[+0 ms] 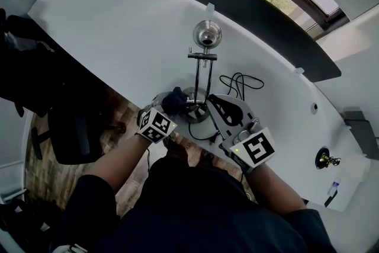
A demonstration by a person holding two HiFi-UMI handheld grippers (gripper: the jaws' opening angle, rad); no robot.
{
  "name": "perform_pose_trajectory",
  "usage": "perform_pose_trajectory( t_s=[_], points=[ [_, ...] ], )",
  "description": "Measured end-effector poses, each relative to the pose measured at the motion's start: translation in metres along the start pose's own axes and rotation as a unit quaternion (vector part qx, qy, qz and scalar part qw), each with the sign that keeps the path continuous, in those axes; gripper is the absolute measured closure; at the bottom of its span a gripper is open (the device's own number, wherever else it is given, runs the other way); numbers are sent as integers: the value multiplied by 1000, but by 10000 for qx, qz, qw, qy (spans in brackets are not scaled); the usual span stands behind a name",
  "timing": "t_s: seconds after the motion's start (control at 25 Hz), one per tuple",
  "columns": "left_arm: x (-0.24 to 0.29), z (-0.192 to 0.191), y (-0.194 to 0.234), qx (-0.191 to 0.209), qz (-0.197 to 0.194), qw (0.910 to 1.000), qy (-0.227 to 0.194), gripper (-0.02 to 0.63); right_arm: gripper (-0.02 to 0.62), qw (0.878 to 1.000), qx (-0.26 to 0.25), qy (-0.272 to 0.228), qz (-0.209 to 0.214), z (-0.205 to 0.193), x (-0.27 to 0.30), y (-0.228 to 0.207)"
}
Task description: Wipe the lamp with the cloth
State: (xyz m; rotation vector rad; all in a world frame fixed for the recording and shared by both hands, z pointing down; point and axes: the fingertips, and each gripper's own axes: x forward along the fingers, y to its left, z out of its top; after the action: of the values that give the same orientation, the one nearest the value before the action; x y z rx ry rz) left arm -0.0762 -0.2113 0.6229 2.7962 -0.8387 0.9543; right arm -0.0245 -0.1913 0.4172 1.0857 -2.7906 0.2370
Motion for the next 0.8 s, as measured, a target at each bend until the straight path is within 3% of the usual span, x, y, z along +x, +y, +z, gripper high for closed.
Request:
perform_pose_trajectory(
  t_s=[0.24, 0.52, 0.8],
  points=[
    [23, -8, 5, 809, -243, 9957, 393, 532, 551, 10000, 33, 14, 29, 1, 3, -2],
    [54, -20, 7, 1527, -496, 9834, 844, 532, 551, 9999, 50, 16, 136, 4, 8, -1],
    [71, -15, 8, 2285, -636, 9668, 953, 532, 552, 9999, 40, 67, 153, 4, 15, -2]
  ],
)
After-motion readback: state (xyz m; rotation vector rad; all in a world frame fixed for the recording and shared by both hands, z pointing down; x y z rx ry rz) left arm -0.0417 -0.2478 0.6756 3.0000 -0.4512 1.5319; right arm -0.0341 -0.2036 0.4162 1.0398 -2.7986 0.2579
